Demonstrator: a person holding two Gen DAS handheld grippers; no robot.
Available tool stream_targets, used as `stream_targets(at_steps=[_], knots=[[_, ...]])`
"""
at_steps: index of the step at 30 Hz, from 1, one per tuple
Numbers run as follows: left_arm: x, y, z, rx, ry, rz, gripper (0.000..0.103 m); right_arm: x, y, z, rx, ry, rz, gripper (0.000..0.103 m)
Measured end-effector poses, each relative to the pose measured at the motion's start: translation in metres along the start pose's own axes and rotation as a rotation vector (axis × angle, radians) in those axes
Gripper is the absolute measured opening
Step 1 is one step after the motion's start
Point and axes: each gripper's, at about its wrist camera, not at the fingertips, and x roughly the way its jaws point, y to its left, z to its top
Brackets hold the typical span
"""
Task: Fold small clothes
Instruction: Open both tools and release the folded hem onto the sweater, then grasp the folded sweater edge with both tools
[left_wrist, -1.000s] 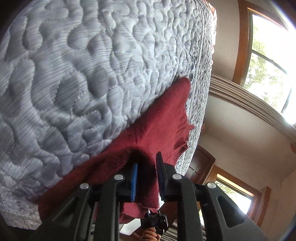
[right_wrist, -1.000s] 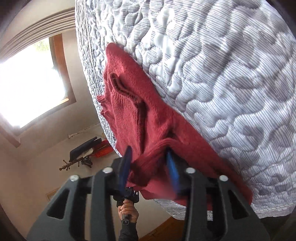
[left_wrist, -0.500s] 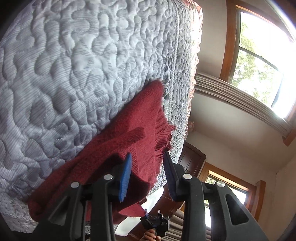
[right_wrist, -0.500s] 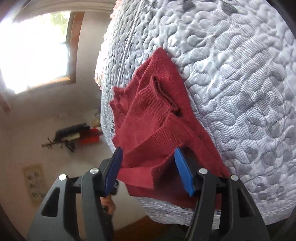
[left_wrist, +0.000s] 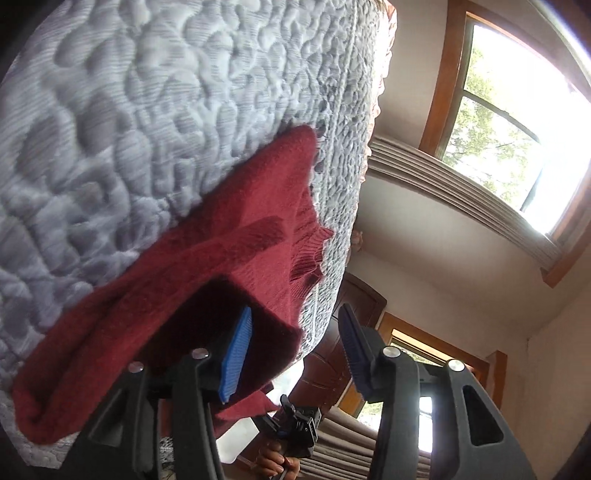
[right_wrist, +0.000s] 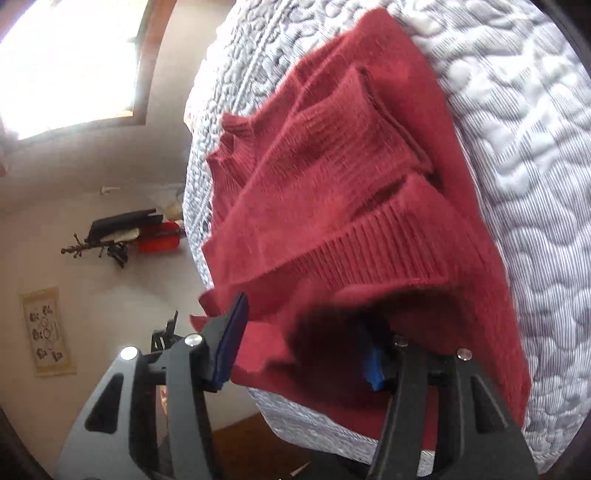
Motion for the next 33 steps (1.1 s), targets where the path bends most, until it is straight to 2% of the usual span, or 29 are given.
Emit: stream_targets(at_steps=[4, 8, 9, 11, 13, 16, 21, 24, 28, 29, 30, 31, 32, 33], knots=[[0.005, -0.008, 0.009, -0.025, -0.072, -0.034, 0.055, -0.014, 0.012, 0.024, -0.007, -0.069, -0.026, 0.06], [-0.01, -0.024, 0.014, 0.02, -0.103, 0.015, 0.057, -0.046, 0.008, 0.02, -0.054, -0.111, -0.096, 0.06], [-0.016, -0.03, 0.014, 0.058, -0.105, 0.054, 0.059, -0.054, 0.006, 0.018, -0.078, -0.122, -0.129, 0.06], [-0.025, -0.049, 0.011, 0.196, -0.097, 0.191, 0.065, -0.067, 0.003, 0.012, -0.147, -0.132, -0.229, 0.06], [-0.026, -0.068, 0.004, 0.375, -0.076, 0.363, 0.07, -0.067, 0.003, 0.005, -0.248, -0.096, -0.318, 0.06], [-0.015, -0.079, -0.006, 0.54, 0.005, 0.526, 0.08, -0.052, 0.004, -0.002, -0.356, -0.043, -0.388, 0.06], [0.012, -0.072, -0.019, 0.685, 0.12, 0.717, 0.089, -0.018, 0.013, -0.004, -0.493, -0.001, -0.491, 0.063], [0.028, -0.064, -0.025, 0.743, 0.168, 0.787, 0.089, -0.007, 0.017, -0.004, -0.542, 0.007, -0.539, 0.063], [0.043, -0.067, -0.033, 0.841, 0.174, 0.868, 0.089, 0.001, 0.02, -0.004, -0.587, 0.014, -0.575, 0.06], [0.047, -0.068, -0.035, 0.873, 0.173, 0.886, 0.087, 0.0, 0.022, -0.005, -0.595, 0.014, -0.574, 0.055], [0.049, -0.069, -0.038, 0.909, 0.182, 0.894, 0.078, 0.0, 0.023, -0.005, -0.6, 0.012, -0.571, 0.052], [0.055, -0.069, -0.041, 0.935, 0.201, 0.892, 0.065, -0.001, 0.025, -0.006, -0.604, 0.009, -0.573, 0.046], [0.059, -0.068, -0.043, 0.948, 0.223, 0.907, 0.049, -0.002, 0.025, -0.005, -0.606, 0.005, -0.576, 0.04], [0.06, -0.067, -0.045, 0.961, 0.232, 0.924, 0.048, -0.002, 0.025, -0.005, -0.603, 0.002, -0.576, 0.039]])
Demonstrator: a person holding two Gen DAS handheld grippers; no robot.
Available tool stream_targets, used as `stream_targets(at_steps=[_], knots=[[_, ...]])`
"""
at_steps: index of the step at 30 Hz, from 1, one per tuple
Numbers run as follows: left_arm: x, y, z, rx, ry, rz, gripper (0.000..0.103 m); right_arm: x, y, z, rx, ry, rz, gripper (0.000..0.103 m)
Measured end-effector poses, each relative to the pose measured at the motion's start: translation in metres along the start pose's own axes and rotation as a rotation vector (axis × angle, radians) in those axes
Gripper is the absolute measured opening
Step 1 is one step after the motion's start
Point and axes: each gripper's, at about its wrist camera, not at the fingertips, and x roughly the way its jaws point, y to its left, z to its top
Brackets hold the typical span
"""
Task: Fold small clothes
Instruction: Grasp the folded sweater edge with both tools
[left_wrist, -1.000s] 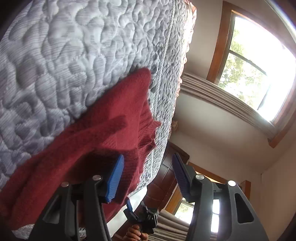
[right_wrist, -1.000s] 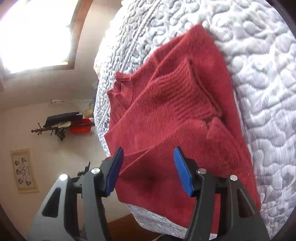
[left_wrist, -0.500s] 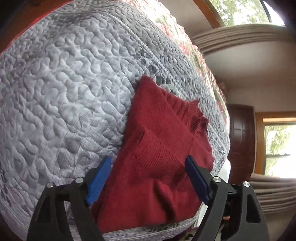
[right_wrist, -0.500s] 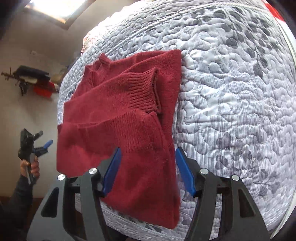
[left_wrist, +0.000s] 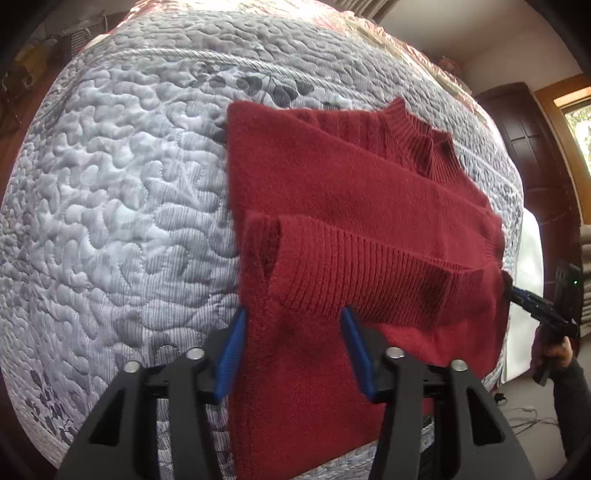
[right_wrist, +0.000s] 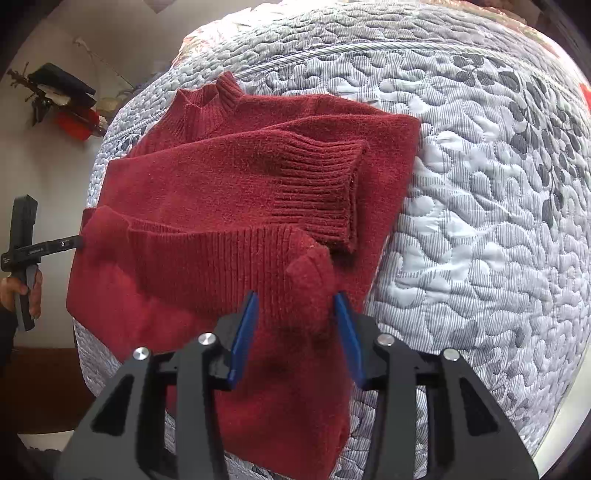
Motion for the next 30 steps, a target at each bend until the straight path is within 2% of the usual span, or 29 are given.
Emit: stream_targets(at_steps=[2, 4, 5, 8, 10, 11, 12, 13, 16, 18, 19, 21, 22, 23, 24, 27, 30], knots=[[0.004, 0.001, 0.0, 0.002, 0.007, -0.008, 0.049, 0.0, -0.003, 0.0, 0.009, -0.002, -0.001, 0.038], [0.008, 0.004, 0.003, -0.008, 0.012, 0.006, 0.059, 0.001, -0.003, 0.001, 0.009, 0.001, 0.004, 0.038], [0.008, 0.005, 0.004, -0.01, 0.001, 0.019, 0.07, 0.001, -0.003, 0.001, 0.006, 0.003, 0.003, 0.039], [0.008, 0.005, 0.009, -0.006, -0.012, 0.03, 0.071, 0.004, 0.0, 0.004, -0.005, 0.01, -0.014, 0.04], [0.011, 0.001, 0.01, 0.025, 0.0, 0.044, 0.058, 0.008, 0.003, 0.007, -0.02, 0.016, -0.033, 0.04], [0.014, -0.002, 0.011, 0.05, 0.013, 0.092, 0.039, 0.009, 0.003, 0.007, -0.027, 0.019, -0.044, 0.031], [0.017, -0.004, 0.012, 0.069, 0.017, 0.144, 0.027, 0.01, 0.002, 0.007, -0.031, 0.018, -0.06, 0.023], [0.017, -0.003, 0.012, 0.066, 0.013, 0.171, 0.024, 0.01, 0.0, 0.007, -0.029, 0.02, -0.083, 0.012], [0.009, 0.008, 0.01, 0.007, -0.019, 0.21, 0.019, 0.007, -0.019, 0.005, 0.05, 0.012, -0.105, 0.008], [0.009, 0.015, 0.006, -0.017, -0.007, 0.205, 0.018, 0.006, -0.026, 0.003, 0.089, 0.017, -0.058, 0.008], [0.008, 0.016, 0.003, -0.017, -0.01, 0.195, 0.018, 0.004, -0.026, 0.002, 0.102, 0.014, -0.027, 0.013], [0.003, 0.015, 0.0, -0.012, -0.035, 0.151, 0.018, 0.002, -0.023, 0.002, 0.108, 0.016, -0.02, 0.02], [-0.001, 0.015, -0.001, -0.014, -0.047, 0.124, 0.019, 0.001, -0.02, 0.003, 0.106, 0.02, -0.021, 0.034], [-0.004, 0.014, -0.001, -0.014, -0.059, 0.097, 0.025, 0.0, -0.015, 0.004, 0.096, 0.017, -0.029, 0.047], [-0.006, 0.013, -0.001, -0.012, -0.064, 0.082, 0.035, -0.001, -0.009, 0.004, 0.076, 0.013, -0.061, 0.05], [-0.005, 0.007, 0.005, 0.011, -0.061, 0.072, 0.046, -0.003, 0.006, 0.005, 0.028, -0.002, -0.093, 0.052], [0.003, 0.002, 0.012, 0.029, -0.022, 0.079, 0.049, 0.0, 0.013, 0.005, 0.018, 0.008, -0.1, 0.055]])
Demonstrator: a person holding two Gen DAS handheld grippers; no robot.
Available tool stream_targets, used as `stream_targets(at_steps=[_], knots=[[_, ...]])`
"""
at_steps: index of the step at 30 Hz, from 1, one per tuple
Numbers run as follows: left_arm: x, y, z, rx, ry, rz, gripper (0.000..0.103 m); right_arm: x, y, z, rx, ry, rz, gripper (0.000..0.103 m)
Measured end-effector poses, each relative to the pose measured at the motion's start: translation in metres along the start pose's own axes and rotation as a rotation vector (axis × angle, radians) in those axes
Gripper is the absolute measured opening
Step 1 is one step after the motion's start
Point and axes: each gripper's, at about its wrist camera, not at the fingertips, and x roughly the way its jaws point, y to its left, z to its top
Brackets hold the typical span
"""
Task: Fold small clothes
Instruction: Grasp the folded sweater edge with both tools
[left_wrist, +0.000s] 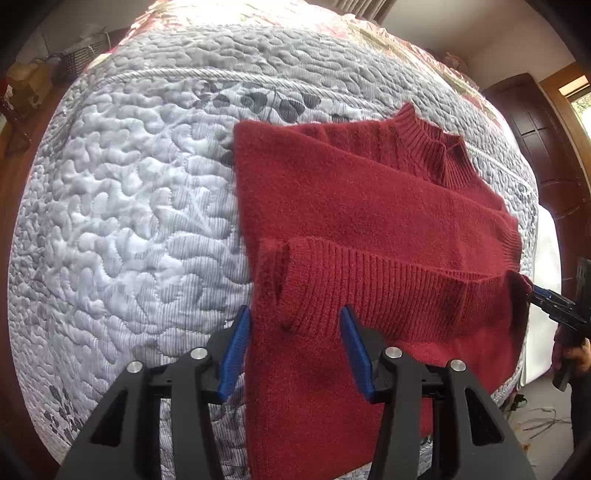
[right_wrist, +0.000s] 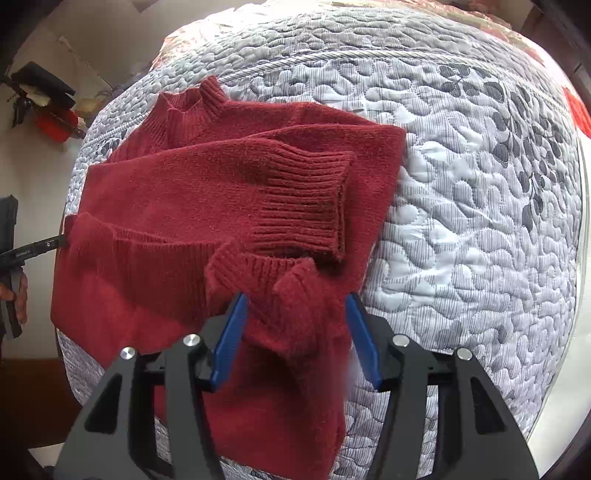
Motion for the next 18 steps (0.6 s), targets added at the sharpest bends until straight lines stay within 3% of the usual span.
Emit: stream_targets(at_steps=[2, 3, 5, 7, 14, 18], knots=[[0.008, -0.009, 0.001, 0.033, 0.033, 0.015, 0.044, 0.007, 0.003, -0.001, -0.017, 0.025, -0.011, 0.055], [0.01, -0.014, 0.0, 0.059, 0.038, 0.041, 0.031, 0.01, 0.004, -0.002, -0.024, 0.033, -0.019, 0.055], [0.013, -0.019, 0.002, 0.092, 0.038, 0.084, 0.018, 0.006, 0.005, -0.003, -0.018, 0.022, -0.013, 0.06], [0.012, -0.019, 0.003, 0.078, 0.038, 0.081, 0.018, 0.0, 0.003, -0.004, -0.002, -0.006, -0.01, 0.066], [0.005, -0.009, -0.002, 0.062, 0.029, 0.045, 0.018, -0.006, 0.003, -0.01, -0.014, -0.008, 0.043, 0.071], [0.005, -0.008, -0.006, 0.063, 0.028, 0.044, 0.021, 0.002, 0.007, -0.007, -0.064, -0.012, -0.031, 0.069]])
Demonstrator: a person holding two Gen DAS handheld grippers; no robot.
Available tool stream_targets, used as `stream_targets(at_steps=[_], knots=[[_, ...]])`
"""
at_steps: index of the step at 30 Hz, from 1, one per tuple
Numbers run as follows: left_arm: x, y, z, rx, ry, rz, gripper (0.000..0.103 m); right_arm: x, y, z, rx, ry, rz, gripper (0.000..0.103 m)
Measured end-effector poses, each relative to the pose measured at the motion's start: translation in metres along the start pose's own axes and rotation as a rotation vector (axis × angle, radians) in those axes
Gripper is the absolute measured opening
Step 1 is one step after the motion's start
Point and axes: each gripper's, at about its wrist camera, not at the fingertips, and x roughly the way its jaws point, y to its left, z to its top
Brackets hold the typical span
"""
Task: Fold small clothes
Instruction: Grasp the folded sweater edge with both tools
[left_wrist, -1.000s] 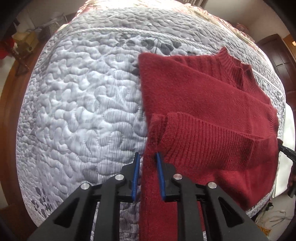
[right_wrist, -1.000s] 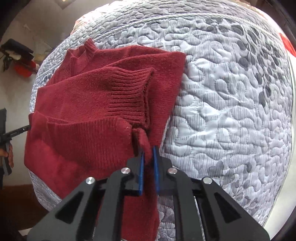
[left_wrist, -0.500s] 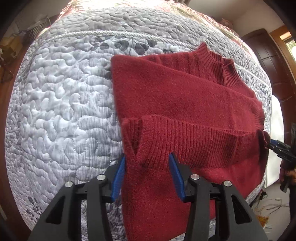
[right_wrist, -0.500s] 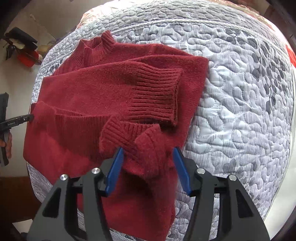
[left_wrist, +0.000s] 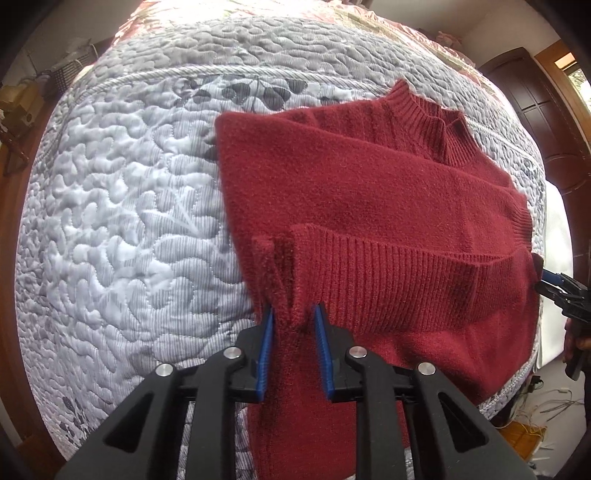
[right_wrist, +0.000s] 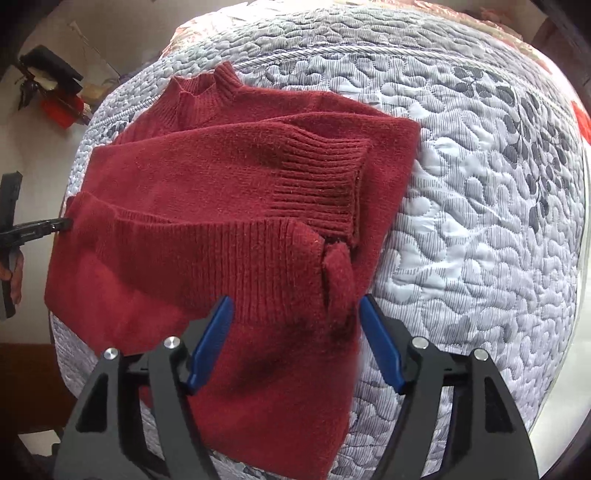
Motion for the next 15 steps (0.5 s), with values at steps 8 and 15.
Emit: stream_targets(at_steps=[8, 15], knots=[[0.007, -0.007, 0.002, -0.007, -0.014, 0.012, 0.02, 0.006, -0.013, 0.005, 0.029, 0.017, 0.025, 0.045], [0.002, -0.005, -0.001, -0.035, -0.057, 0.036, 0.008, 0.008, -0.012, 0.007, 0.022, 0.004, -0.011, 0.006]])
